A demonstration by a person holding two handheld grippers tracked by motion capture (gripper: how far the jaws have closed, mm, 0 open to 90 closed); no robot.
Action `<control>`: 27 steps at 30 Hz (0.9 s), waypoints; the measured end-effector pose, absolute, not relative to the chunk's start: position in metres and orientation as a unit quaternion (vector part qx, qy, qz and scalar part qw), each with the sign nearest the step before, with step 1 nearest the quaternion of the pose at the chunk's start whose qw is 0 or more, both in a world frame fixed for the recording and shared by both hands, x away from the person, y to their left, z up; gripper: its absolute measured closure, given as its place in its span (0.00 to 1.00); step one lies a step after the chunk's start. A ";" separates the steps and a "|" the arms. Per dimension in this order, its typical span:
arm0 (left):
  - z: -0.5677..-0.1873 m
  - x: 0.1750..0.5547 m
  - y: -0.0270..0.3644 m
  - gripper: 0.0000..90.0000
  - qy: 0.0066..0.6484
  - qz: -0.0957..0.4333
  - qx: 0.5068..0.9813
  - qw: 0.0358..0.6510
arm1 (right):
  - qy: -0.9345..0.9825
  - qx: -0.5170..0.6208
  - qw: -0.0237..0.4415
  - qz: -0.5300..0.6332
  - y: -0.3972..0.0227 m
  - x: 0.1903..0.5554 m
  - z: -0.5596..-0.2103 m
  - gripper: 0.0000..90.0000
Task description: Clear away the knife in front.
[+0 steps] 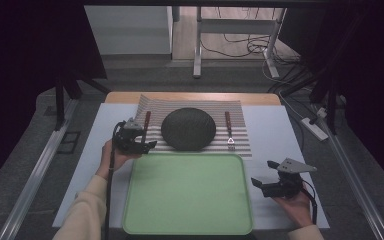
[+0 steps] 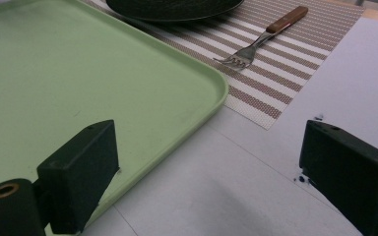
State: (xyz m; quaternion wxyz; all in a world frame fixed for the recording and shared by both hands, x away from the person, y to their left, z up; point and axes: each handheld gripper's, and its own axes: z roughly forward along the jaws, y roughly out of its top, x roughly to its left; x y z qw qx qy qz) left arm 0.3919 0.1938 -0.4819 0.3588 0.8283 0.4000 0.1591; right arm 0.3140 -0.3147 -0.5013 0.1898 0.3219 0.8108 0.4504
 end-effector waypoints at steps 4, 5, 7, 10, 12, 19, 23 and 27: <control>-0.486 0.407 0.197 0.39 0.413 0.149 0.823 0.360 | 0.811 0.323 0.191 0.449 -0.315 0.314 -0.501 0.09; -0.486 0.407 0.197 0.43 0.413 0.149 0.823 0.360 | 0.811 0.323 0.191 0.449 -0.315 0.314 -0.501 0.09; -0.489 0.407 0.201 0.56 0.421 0.146 0.820 0.359 | 0.811 0.323 0.191 0.448 -0.315 0.313 -0.502 0.09; -0.493 0.408 0.205 0.91 0.424 0.129 0.818 0.367 | 0.812 0.323 0.191 0.447 -0.315 0.313 -0.502 0.09; -0.497 0.409 0.203 0.99 0.421 0.125 0.826 0.354 | 0.812 0.322 0.192 0.447 -0.315 0.313 -0.502 0.09; -0.515 0.414 0.198 0.99 0.427 0.121 0.836 0.321 | 0.815 0.322 0.190 0.443 -0.314 0.313 -0.502 0.09; -0.521 0.416 0.201 0.99 0.433 0.120 0.836 0.316 | 0.815 0.321 0.190 0.444 -0.314 0.313 -0.502 0.09; -0.528 0.419 0.203 0.99 0.440 0.116 0.835 0.308 | 0.815 0.321 0.189 0.444 -0.314 0.313 -0.502 0.09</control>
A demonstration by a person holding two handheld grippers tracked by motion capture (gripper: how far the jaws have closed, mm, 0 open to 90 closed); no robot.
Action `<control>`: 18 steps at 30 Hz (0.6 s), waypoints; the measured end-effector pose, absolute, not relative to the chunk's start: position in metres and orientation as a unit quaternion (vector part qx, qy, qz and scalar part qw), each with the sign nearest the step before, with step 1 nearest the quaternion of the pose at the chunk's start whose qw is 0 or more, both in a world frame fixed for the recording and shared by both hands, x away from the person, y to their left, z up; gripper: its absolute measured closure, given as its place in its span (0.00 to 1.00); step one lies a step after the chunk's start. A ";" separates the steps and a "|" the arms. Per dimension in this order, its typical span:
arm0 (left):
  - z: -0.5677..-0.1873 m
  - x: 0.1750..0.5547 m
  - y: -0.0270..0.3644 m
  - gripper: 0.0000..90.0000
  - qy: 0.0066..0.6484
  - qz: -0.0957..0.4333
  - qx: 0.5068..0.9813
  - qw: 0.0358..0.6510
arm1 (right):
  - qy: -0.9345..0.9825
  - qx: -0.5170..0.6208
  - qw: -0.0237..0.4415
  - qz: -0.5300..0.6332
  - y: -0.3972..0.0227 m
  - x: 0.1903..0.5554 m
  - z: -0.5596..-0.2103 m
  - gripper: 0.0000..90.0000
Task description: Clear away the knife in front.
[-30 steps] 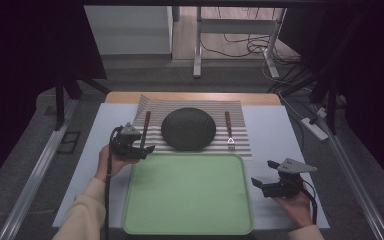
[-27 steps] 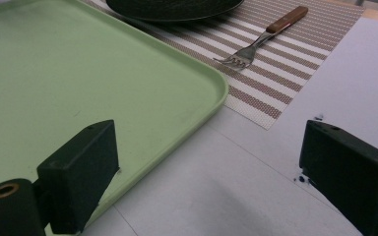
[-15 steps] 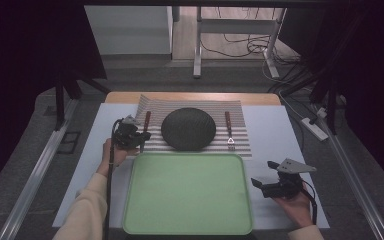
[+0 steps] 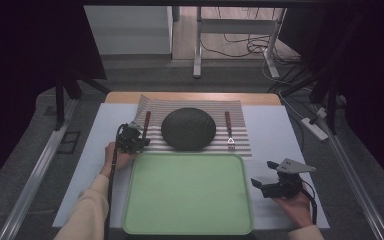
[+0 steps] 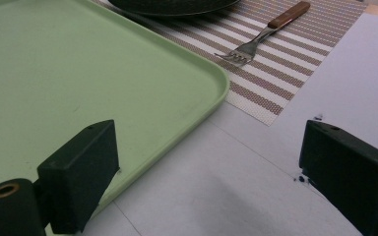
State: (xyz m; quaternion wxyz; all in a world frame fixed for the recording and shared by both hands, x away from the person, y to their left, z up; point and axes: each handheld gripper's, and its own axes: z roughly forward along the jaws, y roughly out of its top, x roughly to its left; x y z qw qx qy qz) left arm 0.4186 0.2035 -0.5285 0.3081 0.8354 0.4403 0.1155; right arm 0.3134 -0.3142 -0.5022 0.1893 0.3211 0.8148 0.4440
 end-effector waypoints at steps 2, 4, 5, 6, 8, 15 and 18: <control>-0.531 0.419 0.205 0.99 0.441 0.115 0.837 0.304 | 0.813 0.319 0.192 0.448 -0.314 0.313 -0.502 0.09; -0.532 0.419 0.205 0.99 0.442 0.114 0.838 0.299 | 0.812 0.320 0.193 0.448 -0.314 0.313 -0.501 0.09; -0.533 0.419 0.206 0.99 0.443 0.115 0.837 0.299 | 0.812 0.321 0.193 0.448 -0.314 0.313 -0.501 0.09; -0.533 0.419 0.206 0.99 0.443 0.115 0.837 0.299 | 0.813 0.321 0.192 0.446 -0.315 0.313 -0.501 0.09; -0.534 0.419 0.207 0.99 0.445 0.111 0.835 0.304 | 0.813 0.321 0.192 0.447 -0.315 0.313 -0.501 0.09; -0.533 0.417 0.219 0.99 0.452 0.120 0.834 0.293 | 0.812 0.321 0.193 0.447 -0.315 0.312 -0.501 0.09; -0.533 0.417 0.224 0.99 0.457 0.120 0.832 0.291 | 0.813 0.320 0.194 0.446 -0.315 0.312 -0.501 0.09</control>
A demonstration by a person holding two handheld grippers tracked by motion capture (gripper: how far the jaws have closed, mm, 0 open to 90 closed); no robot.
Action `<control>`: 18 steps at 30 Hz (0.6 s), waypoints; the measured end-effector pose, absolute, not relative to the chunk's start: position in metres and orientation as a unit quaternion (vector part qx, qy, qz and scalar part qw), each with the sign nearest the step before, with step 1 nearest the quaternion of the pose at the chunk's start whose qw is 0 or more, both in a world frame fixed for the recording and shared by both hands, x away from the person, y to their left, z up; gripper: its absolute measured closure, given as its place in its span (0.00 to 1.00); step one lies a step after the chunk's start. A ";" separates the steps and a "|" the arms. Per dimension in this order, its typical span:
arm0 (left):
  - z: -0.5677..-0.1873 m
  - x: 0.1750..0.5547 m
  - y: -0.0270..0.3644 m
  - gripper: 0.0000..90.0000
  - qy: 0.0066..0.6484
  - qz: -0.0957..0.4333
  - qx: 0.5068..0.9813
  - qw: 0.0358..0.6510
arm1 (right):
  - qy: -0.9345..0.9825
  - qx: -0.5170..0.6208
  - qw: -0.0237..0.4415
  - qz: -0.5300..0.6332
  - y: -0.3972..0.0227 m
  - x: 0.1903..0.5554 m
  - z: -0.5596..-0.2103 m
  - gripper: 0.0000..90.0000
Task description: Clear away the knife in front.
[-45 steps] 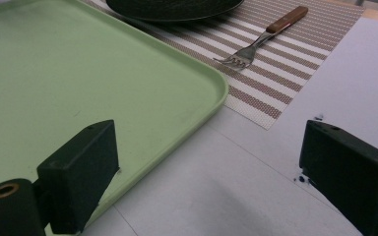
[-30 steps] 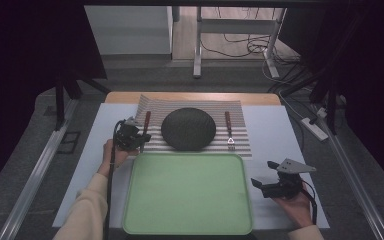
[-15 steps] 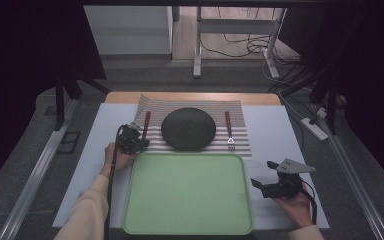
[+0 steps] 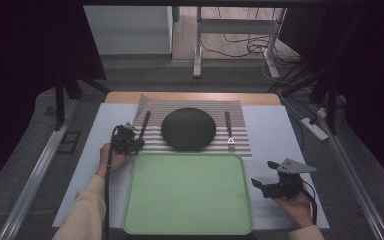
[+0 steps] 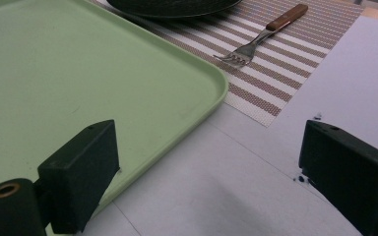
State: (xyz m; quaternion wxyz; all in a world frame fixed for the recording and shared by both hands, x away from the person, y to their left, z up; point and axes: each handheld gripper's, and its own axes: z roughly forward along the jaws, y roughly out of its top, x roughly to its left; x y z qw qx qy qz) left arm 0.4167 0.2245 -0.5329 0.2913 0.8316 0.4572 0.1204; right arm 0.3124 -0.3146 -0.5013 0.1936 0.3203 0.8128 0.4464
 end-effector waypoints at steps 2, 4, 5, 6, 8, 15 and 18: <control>-0.534 0.416 0.234 0.99 0.466 0.120 0.826 0.292 | 0.813 0.320 0.194 0.446 -0.315 0.312 -0.501 0.09; -0.534 0.415 0.239 0.99 0.470 0.121 0.824 0.292 | 0.813 0.320 0.193 0.447 -0.315 0.312 -0.501 0.09; -0.534 0.415 0.239 0.99 0.470 0.121 0.824 0.292 | 0.813 0.320 0.193 0.447 -0.315 0.312 -0.501 0.09; -0.534 0.415 0.241 0.99 0.472 0.122 0.823 0.291 | 0.813 0.321 0.194 0.446 -0.315 0.312 -0.501 0.09; -0.534 0.414 0.245 0.99 0.471 0.120 0.824 0.289 | 0.814 0.320 0.194 0.445 -0.314 0.312 -0.501 0.09; -0.534 0.412 0.255 0.99 0.481 0.124 0.818 0.289 | 0.816 0.320 0.194 0.441 -0.314 0.312 -0.502 0.09; -0.534 0.412 0.257 0.99 0.483 0.126 0.817 0.288 | 0.816 0.320 0.194 0.441 -0.314 0.312 -0.502 0.09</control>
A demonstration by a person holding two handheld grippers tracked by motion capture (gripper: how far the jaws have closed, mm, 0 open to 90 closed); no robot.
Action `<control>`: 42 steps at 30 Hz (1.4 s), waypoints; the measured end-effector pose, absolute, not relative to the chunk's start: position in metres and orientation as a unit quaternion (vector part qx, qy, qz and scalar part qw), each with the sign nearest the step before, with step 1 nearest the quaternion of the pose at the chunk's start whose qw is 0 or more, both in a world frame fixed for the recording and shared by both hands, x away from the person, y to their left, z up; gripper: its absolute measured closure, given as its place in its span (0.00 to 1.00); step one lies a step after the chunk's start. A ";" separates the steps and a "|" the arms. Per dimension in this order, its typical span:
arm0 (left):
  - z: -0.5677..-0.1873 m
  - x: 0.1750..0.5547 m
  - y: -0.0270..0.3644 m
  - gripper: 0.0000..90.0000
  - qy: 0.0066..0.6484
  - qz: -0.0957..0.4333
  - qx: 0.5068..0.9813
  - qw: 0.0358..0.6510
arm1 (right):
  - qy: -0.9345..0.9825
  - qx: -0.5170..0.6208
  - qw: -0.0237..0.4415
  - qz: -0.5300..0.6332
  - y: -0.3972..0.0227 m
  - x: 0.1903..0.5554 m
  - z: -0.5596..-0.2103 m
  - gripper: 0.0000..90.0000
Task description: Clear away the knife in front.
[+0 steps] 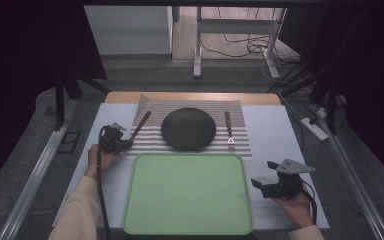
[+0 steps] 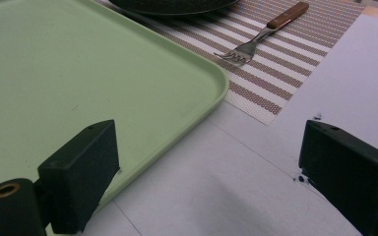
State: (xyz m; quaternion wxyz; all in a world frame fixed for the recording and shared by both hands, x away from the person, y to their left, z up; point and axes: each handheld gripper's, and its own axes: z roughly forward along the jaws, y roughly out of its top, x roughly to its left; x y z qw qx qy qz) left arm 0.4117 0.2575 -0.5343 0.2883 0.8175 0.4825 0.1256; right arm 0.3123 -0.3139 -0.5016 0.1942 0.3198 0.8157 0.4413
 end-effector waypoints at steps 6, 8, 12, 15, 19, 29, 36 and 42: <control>-0.535 0.411 0.261 0.99 0.486 0.127 0.815 0.289 | 0.816 0.319 0.193 0.441 -0.314 0.312 -0.502 0.09; -0.535 0.411 0.264 0.99 0.489 0.127 0.813 0.290 | 0.817 0.318 0.193 0.441 -0.314 0.312 -0.502 0.09; -0.535 0.411 0.266 0.99 0.491 0.130 0.813 0.287 | 0.816 0.319 0.193 0.442 -0.313 0.311 -0.502 0.09; -0.534 0.411 0.267 0.99 0.491 0.134 0.813 0.284 | 0.816 0.318 0.192 0.442 -0.313 0.310 -0.502 0.09; -0.531 0.413 0.268 0.99 0.491 0.137 0.809 0.293 | 0.816 0.317 0.191 0.444 -0.314 0.306 -0.501 0.09; -0.520 0.420 0.266 0.99 0.488 0.147 0.799 0.320 | 0.813 0.325 0.189 0.444 -0.318 0.304 -0.502 0.09; -0.509 0.447 0.260 0.99 0.486 0.165 0.798 0.316 | 0.812 0.329 0.186 0.445 -0.319 0.302 -0.503 0.09; -0.506 0.490 0.251 0.99 0.480 0.174 0.806 0.299 | 0.811 0.333 0.184 0.445 -0.320 0.300 -0.504 0.09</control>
